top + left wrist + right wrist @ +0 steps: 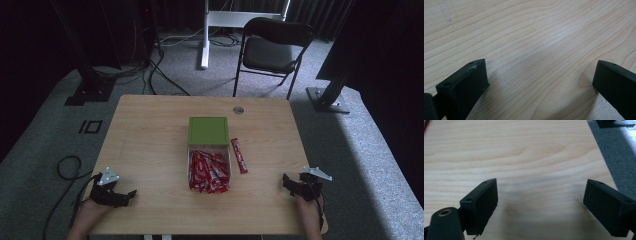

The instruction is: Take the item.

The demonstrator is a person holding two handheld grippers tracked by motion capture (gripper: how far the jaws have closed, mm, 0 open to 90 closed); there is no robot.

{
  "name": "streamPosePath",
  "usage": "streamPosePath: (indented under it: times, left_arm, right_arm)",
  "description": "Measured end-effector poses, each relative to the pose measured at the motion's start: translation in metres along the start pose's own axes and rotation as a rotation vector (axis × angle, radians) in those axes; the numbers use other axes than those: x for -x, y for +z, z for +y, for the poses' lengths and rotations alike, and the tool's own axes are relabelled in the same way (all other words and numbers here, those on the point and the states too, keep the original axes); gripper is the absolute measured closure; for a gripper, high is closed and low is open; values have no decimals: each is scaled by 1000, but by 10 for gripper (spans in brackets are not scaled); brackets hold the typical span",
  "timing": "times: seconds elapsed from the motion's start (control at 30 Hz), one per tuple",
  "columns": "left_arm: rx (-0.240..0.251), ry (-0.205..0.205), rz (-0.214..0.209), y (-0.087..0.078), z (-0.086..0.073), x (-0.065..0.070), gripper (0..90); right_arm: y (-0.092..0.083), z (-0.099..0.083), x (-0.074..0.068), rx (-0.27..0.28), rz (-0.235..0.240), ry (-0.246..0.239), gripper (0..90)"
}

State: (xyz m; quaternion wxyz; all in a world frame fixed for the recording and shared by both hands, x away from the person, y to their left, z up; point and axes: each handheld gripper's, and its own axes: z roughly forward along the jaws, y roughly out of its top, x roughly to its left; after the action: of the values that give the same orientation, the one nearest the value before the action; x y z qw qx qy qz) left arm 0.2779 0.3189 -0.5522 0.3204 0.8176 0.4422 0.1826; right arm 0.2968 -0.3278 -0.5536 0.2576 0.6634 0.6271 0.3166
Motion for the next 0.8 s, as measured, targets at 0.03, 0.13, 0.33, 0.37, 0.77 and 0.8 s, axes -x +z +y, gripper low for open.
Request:
streamPosePath:
  times: [0.03, 0.13, 0.33, 0.37, 0.77, 0.8]
  left_arm:
    - [0, 0, 0, 0, 0, 0, 7]
    - [-1, 0, -1, 0, 0, 0, 7]
    - [-1, 0, -1, 0, 0, 0, 7]
    - [-1, 0, 0, 0, 0, 0, 7]
    - [-1, 0, -1, 0, 0, 0, 7]
    - [-1, 0, 0, 0, 0, 0, 7]
  right_arm:
    - [-1, -1, 1, -2, -5, 0, 124]
    - [-5, -4, 3, -6, -6, 4, 123]
    - [-13, -12, 5, 8, -25, 7, 119]
    - [-14, -13, 6, 6, -30, 6, 119]
    - [-21, -24, 7, -13, -44, -17, 119]
    - [-21, -24, 7, -12, -45, -11, 119]
